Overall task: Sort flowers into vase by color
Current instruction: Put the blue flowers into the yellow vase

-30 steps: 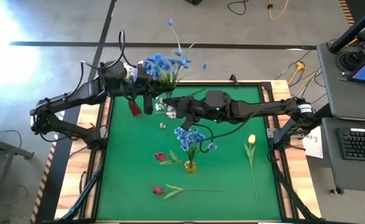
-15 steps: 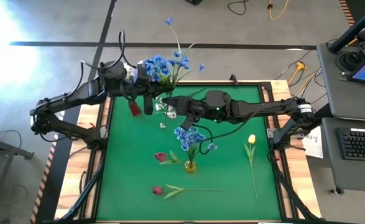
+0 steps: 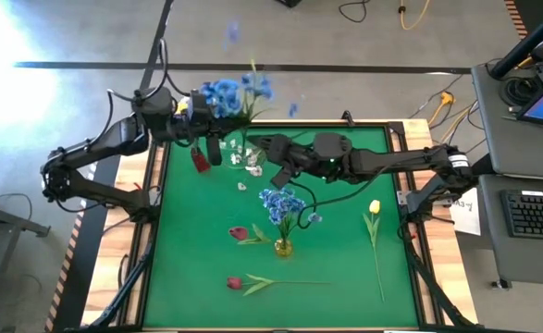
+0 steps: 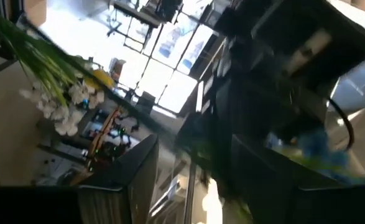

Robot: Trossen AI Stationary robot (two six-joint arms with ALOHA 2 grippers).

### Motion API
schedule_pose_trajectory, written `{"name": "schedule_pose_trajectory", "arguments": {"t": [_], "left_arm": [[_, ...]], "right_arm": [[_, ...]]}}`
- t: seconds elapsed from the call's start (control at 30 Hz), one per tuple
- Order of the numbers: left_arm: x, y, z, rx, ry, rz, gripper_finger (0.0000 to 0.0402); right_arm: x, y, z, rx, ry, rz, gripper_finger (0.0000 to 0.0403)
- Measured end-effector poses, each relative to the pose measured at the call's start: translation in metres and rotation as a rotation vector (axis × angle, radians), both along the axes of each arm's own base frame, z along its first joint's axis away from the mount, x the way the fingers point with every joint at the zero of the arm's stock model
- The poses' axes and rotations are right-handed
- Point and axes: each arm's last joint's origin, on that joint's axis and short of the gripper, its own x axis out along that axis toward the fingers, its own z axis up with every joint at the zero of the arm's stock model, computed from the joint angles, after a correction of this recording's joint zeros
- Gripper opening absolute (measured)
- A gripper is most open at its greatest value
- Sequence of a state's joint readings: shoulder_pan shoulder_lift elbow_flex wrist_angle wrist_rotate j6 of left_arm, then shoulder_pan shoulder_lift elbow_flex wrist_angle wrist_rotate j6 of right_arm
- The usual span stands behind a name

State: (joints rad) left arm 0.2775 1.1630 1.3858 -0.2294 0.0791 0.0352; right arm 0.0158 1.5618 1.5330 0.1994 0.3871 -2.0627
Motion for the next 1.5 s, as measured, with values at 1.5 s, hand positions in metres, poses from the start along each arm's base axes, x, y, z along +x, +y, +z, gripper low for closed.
{"name": "schedule_pose_trajectory", "arguments": {"t": [1.5], "left_arm": [[0.043,-0.015,-0.043,0.136,-0.234,-0.26,0.0002]], "right_arm": [[-0.054,-0.036,0.019,1.97,-0.305,0.172,0.0196]]}}
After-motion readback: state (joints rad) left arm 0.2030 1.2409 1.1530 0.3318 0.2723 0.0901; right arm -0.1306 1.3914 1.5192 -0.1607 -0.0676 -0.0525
